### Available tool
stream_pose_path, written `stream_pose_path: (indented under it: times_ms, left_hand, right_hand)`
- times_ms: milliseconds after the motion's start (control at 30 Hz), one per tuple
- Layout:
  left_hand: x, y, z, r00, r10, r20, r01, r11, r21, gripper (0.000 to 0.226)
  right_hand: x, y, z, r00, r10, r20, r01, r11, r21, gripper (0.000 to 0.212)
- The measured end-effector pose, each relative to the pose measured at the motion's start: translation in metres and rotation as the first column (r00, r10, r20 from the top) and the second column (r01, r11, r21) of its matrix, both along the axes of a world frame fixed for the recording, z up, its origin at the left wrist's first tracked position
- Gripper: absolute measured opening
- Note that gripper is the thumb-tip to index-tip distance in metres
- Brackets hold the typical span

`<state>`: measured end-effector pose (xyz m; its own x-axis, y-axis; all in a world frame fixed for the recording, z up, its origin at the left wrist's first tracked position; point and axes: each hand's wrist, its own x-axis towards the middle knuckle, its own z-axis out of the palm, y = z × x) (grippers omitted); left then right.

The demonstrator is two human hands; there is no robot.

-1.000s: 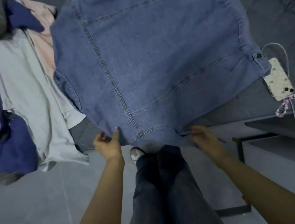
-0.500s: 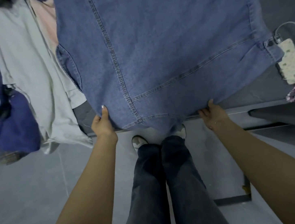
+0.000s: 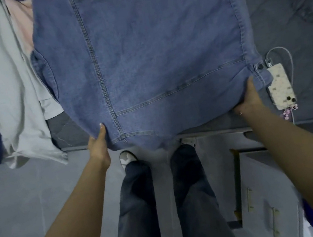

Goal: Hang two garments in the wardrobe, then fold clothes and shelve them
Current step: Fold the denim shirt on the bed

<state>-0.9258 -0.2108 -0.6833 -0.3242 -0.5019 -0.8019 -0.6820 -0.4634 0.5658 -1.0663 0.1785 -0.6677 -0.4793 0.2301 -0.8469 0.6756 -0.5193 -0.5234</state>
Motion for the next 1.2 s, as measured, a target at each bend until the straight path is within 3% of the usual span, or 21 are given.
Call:
stream_pose_path:
  times_ms: [100, 200, 300, 500, 633, 733, 800, 900, 1000, 1200]
  left_hand:
    - [-0.003, 0.0, -0.003, 0.998, -0.056, 0.017, 0.057, 0.997, -0.045, 0.056]
    - [-0.005, 0.006, 0.0, 1.0, 0.025, 0.015, -0.024, 0.998, -0.063, 0.055]
    - [-0.005, 0.014, 0.007, 0.995, 0.098, -0.025, -0.099, 0.994, -0.049, 0.051]
    - [0.009, 0.019, 0.004, 0.971, 0.239, 0.031, -0.234, 0.965, -0.123, 0.045]
    - [0.011, 0.025, -0.004, 0.946, 0.317, 0.072, -0.302, 0.938, -0.173, 0.039]
    - [0.02, 0.031, -0.006, 0.976, 0.218, 0.028, -0.212, 0.968, -0.13, 0.045]
    - [0.034, 0.037, -0.004, 0.999, 0.027, 0.034, -0.025, 0.999, -0.043, 0.053]
    - [0.054, 0.044, -0.003, 0.981, -0.172, 0.094, 0.177, 0.983, -0.051, 0.044]
    - [0.067, 0.043, 0.0, 0.99, -0.073, 0.122, 0.093, 0.982, -0.166, 0.03]
    - [0.063, 0.047, 0.03, 0.98, 0.032, 0.196, -0.002, 0.988, -0.154, 0.026]
  right_hand:
    - [-0.028, 0.013, 0.001, 0.998, 0.05, -0.038, -0.048, 0.998, 0.044, 0.06]
    - [-0.016, 0.034, 0.005, 1.0, -0.004, -0.017, 0.006, 0.993, 0.119, 0.057]
    - [0.005, 0.072, 0.001, 0.996, -0.001, -0.089, 0.004, 1.0, 0.03, 0.057]
    - [0.032, 0.1, -0.018, 0.995, 0.091, 0.047, -0.094, 0.994, 0.058, 0.044]
    - [0.032, 0.09, -0.02, 0.997, 0.062, 0.05, -0.067, 0.993, 0.096, 0.032]
    - [0.03, 0.086, -0.017, 0.998, 0.053, 0.023, -0.054, 0.996, 0.071, 0.045]
    - [0.026, 0.083, -0.015, 0.997, 0.082, 0.01, -0.082, 0.995, 0.06, 0.056]
    - [0.018, 0.081, -0.015, 1.0, 0.029, 0.01, -0.029, 0.996, 0.08, 0.05]
    - [0.015, 0.087, -0.02, 0.997, -0.036, 0.063, 0.027, 0.989, 0.145, 0.052]
    - [0.015, 0.088, -0.003, 0.977, 0.03, 0.211, -0.081, 0.968, 0.238, 0.06]
